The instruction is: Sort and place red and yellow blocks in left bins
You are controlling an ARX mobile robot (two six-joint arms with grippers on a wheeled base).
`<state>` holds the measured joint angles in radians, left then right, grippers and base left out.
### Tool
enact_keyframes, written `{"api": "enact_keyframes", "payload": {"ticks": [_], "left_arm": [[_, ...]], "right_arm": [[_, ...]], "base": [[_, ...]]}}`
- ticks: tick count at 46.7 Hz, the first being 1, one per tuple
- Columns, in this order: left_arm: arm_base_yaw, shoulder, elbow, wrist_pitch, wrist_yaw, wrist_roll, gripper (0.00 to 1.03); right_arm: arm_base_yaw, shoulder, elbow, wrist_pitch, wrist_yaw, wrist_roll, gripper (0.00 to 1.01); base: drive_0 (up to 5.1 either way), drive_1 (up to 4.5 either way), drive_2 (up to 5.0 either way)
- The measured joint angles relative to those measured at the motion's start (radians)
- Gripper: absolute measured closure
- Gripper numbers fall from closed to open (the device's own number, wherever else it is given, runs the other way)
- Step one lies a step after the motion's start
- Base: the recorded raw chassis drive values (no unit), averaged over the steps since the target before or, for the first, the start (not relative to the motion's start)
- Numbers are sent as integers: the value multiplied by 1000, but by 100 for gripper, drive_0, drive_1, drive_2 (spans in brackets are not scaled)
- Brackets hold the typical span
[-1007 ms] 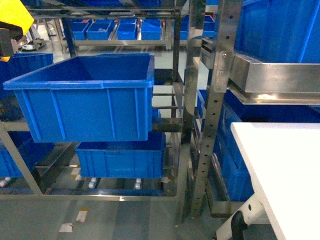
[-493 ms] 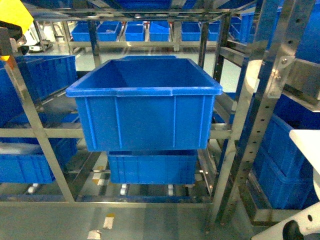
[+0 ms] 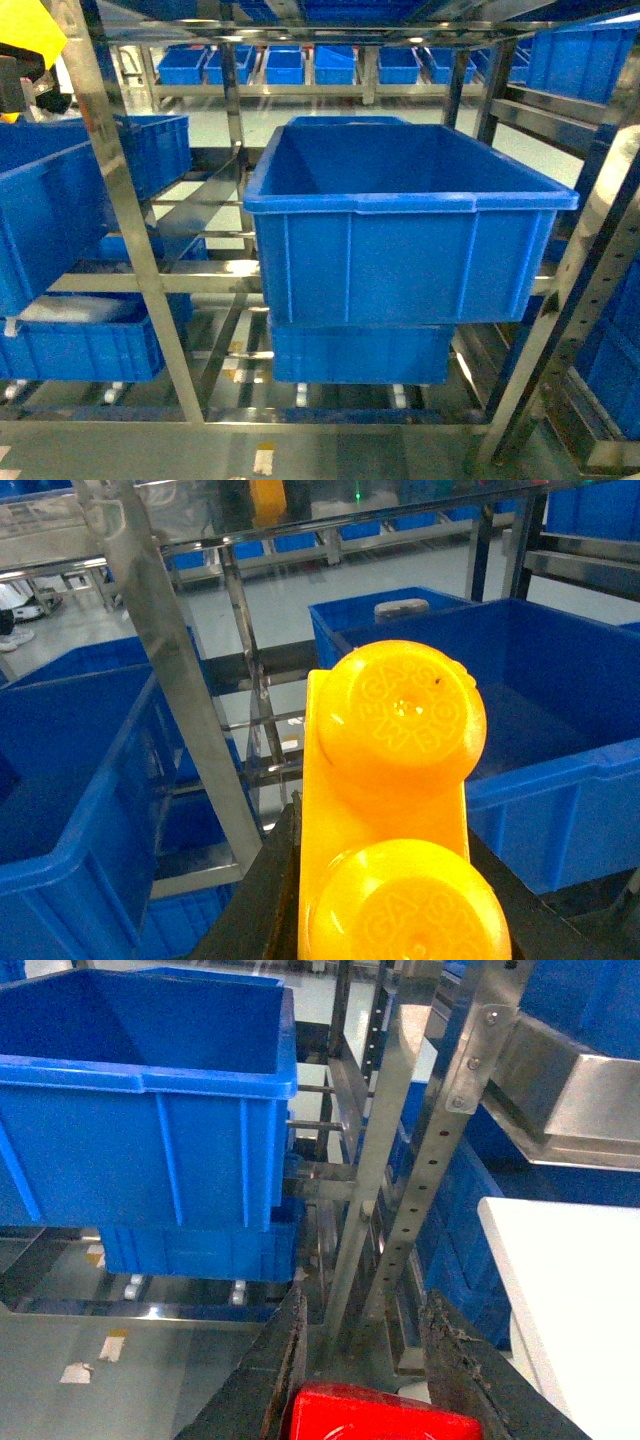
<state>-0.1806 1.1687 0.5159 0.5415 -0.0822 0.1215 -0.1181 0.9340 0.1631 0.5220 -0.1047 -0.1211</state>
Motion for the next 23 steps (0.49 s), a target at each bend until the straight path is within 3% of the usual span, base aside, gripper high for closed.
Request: {"api": "enact_keyframes", "payload": {"ticks": [23], "left_arm": [[0,1,0,-3,1,0,77]], "right_arm": [[0,0,0,2,0,0,73]], "base": [[-467,379,103]]}}
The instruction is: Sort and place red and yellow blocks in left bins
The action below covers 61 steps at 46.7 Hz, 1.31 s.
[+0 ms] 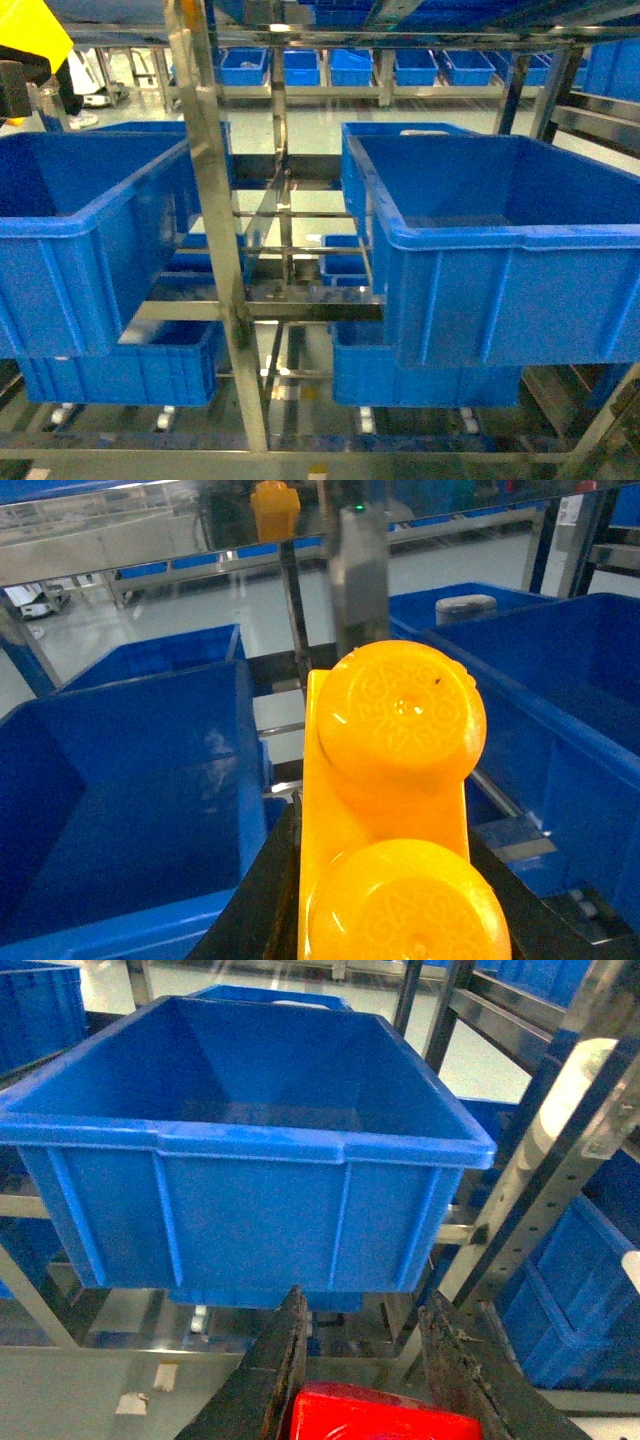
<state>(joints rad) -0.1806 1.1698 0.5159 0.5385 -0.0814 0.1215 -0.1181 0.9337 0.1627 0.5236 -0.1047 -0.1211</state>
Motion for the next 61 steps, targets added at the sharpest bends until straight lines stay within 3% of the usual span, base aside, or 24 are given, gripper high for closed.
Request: {"api": "enact_keyframes", "payload": {"ticks": [11,23,53,58,61], "left_arm": [[0,0,0,3,-2,0,77],[0,0,0,5,-3,0,77],[1,3,1,2,-1,0,77],[1,3,1,2,0,0,77],[1,3,1,2,-1,0,77]], "right_arm": [[0,-1,0,1,0,0,73],[0,0,-1,-3,-3,0,73],[-1,0,-1,0,-4,0,73],[-55,55,1,39,-28,-11,73],[-61,88,2,48,-23,-11,73]], "base": [[-360,459,-123],[-27,371,-425],[-4,-4,-4],[0,0,0],[0,0,0]]}}
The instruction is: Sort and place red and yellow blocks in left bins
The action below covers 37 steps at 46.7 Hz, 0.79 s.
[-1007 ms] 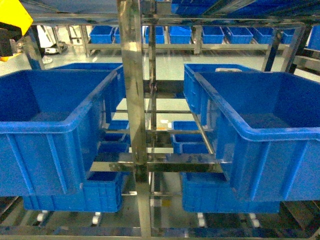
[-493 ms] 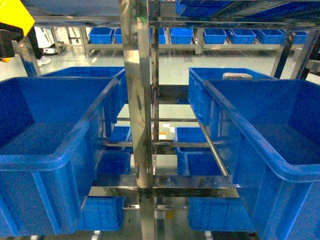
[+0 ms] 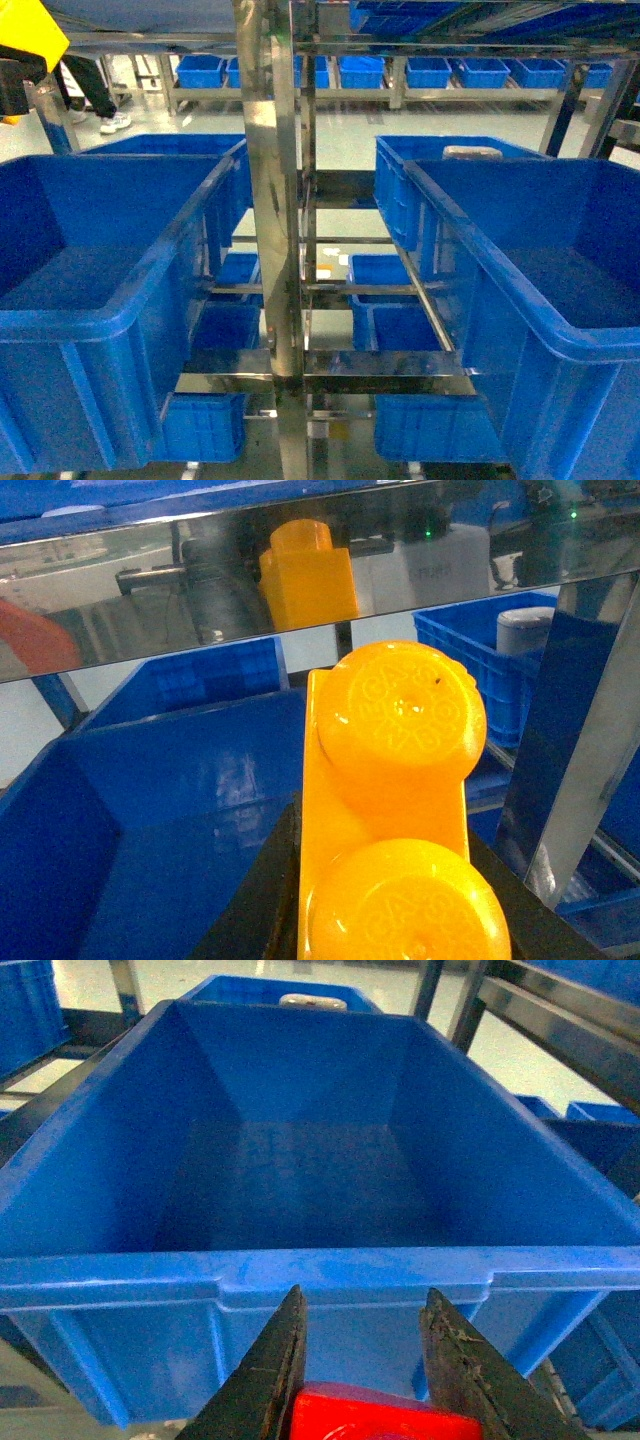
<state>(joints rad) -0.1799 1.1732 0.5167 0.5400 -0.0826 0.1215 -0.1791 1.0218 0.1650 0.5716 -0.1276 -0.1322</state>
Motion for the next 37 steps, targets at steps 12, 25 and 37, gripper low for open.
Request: {"api": "enact_keyframes", "payload": {"ticks": [12,25,37], "left_arm": [[0,0,0,0,0,0,77],[0,0,0,0,1,0,77],[0,0,0,0,0,0,77]], "right_arm": [[34,119,93,64,12,0,73],[32,361,247,137,19,5,73],[8,624,475,101,2,0,73]], "base": [[0,0,0],[0,0,0],[0,0,0]]}}
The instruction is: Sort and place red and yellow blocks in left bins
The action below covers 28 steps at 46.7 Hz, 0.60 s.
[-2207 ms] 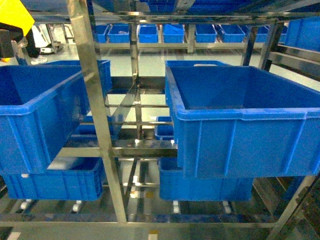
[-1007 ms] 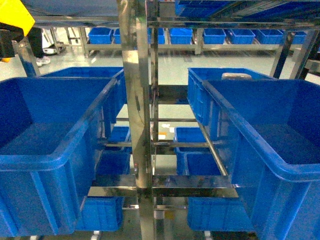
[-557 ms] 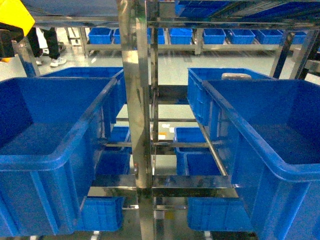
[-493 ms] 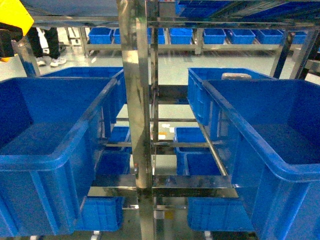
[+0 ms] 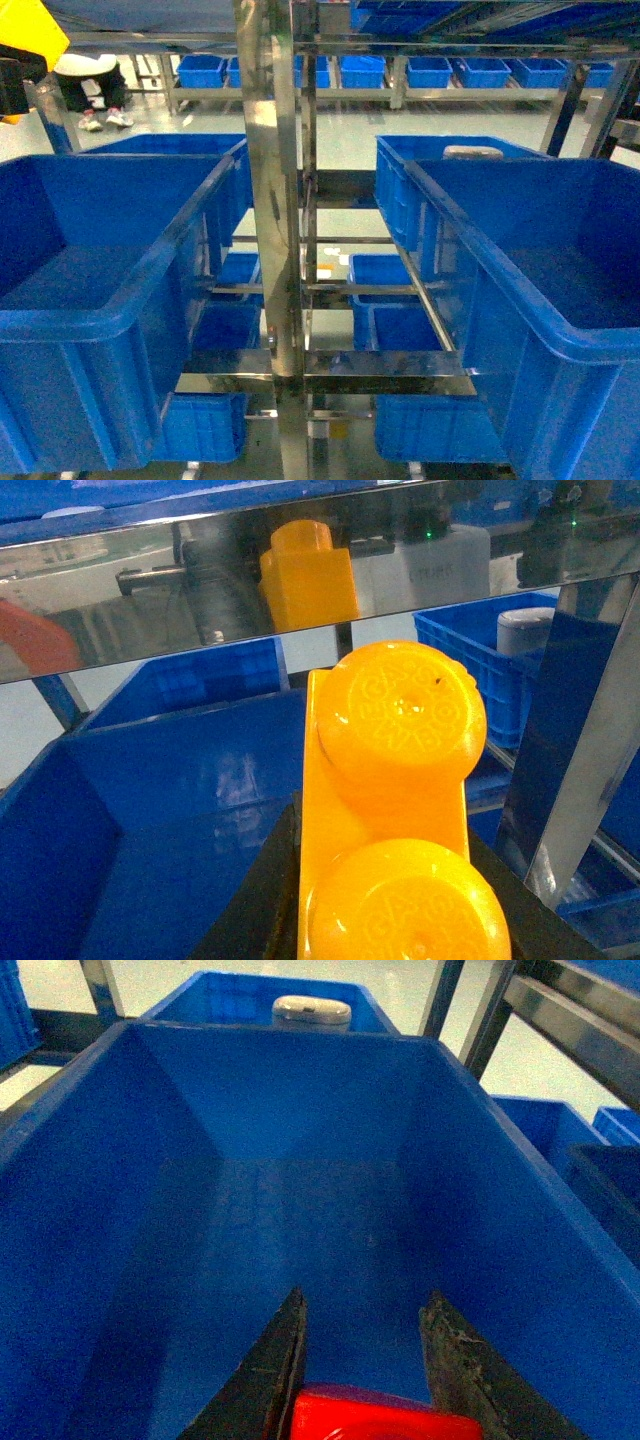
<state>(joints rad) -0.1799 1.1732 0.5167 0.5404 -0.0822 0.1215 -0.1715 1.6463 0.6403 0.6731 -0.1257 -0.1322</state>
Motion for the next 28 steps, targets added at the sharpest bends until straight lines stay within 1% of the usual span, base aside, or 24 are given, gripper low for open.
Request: {"api": "enact_keyframes", "payload": {"ticks": [3,8,14,22,28], "left_arm": [[0,0,0,0,0,0,77],[0,0,0,0,0,0,77],[0,0,0,0,0,0,77],[0,0,0,0,0,0,77],[0,0,0,0,0,0,77]], "right_arm": [[0,60,65,-6,-2,-1,73],[-6,137,160,-48,-4,-2,73],[-8,251,288,-138,-20,6,73],[-20,377,407,-190,-24,7,73],[-29,463,520,-263,-24,8,73]], "base": [[0,0,0],[0,0,0],[0,0,0],[0,0,0],[0,0,0]]}}
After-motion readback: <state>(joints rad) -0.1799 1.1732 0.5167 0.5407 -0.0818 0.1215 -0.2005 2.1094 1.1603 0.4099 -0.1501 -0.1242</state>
